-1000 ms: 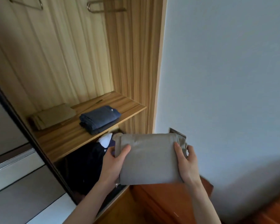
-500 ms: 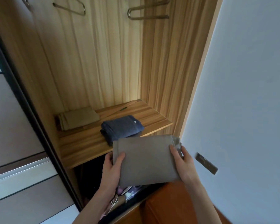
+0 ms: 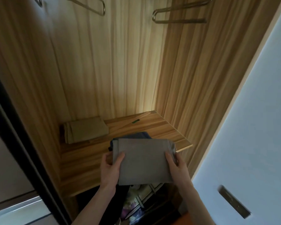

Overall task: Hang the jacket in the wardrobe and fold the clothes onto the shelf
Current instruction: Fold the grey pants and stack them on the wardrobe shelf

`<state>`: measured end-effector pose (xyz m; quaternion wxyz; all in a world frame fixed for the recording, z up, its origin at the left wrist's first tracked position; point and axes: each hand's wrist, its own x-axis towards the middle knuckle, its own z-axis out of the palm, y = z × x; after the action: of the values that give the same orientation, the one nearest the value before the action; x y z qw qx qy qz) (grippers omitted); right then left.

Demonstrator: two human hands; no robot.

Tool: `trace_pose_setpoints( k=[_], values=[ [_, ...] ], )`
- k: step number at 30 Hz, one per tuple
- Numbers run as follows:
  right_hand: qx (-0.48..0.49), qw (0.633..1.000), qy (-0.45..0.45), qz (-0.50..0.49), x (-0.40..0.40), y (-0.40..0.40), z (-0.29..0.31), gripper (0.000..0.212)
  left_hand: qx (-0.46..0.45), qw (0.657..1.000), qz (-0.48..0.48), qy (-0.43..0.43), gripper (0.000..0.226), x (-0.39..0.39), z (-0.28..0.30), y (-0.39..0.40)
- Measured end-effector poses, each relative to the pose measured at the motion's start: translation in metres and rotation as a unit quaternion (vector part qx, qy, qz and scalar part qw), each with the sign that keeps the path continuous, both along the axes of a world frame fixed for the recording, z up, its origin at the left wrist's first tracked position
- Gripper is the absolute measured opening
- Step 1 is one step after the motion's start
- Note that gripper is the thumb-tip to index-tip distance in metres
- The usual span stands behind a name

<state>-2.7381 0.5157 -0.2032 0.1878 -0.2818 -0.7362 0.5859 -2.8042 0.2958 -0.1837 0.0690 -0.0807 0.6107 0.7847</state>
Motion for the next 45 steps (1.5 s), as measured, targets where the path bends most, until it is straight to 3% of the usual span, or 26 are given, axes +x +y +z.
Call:
trace_pose_setpoints(
  k=[2,9,14,29,31,33,37,39,45],
  values=[
    [0.005,1.0,-0.013,0.0,-0.022,0.002,-0.003,0.069,0.006,1.0,0.018,-0.002,0.035,-0.017,-0.006,0.005],
    [0.033,0.999,0.002,-0.003,-0.107,0.026,-0.001,0.052,-0.015,0.998,0.061,0.013,0.028,-0.081,-0.023,0.027],
    [0.054,0.998,0.004,0.041,-0.167,0.055,-0.015,0.061,-0.05,0.996,0.069,0.011,0.052,-0.123,-0.037,0.046],
    [0.058,0.979,-0.102,0.165,-0.246,0.076,-0.079,0.064,-0.3,0.947,0.111,0.017,0.045,-0.158,-0.097,0.069],
    [0.1,0.977,-0.11,0.152,-0.246,0.075,-0.084,0.068,-0.373,0.922,0.103,0.026,0.051,-0.158,-0.103,0.068],
    [0.22,0.964,-0.084,0.123,-0.243,0.076,-0.088,0.069,-0.481,0.868,0.114,0.055,0.063,-0.156,-0.106,0.067],
    [0.397,0.893,0.064,0.201,-0.235,0.075,-0.098,0.061,-0.587,0.773,0.053,0.237,0.058,-0.158,-0.108,0.067],
    [0.431,0.869,0.064,0.236,-0.23,0.073,-0.109,0.063,-0.606,0.757,-0.001,0.244,0.061,-0.158,-0.111,0.07],
    [0.406,0.878,0.063,0.247,-0.227,0.072,-0.126,0.066,-0.642,0.735,-0.026,0.218,0.068,-0.155,-0.128,0.07]
  ],
)
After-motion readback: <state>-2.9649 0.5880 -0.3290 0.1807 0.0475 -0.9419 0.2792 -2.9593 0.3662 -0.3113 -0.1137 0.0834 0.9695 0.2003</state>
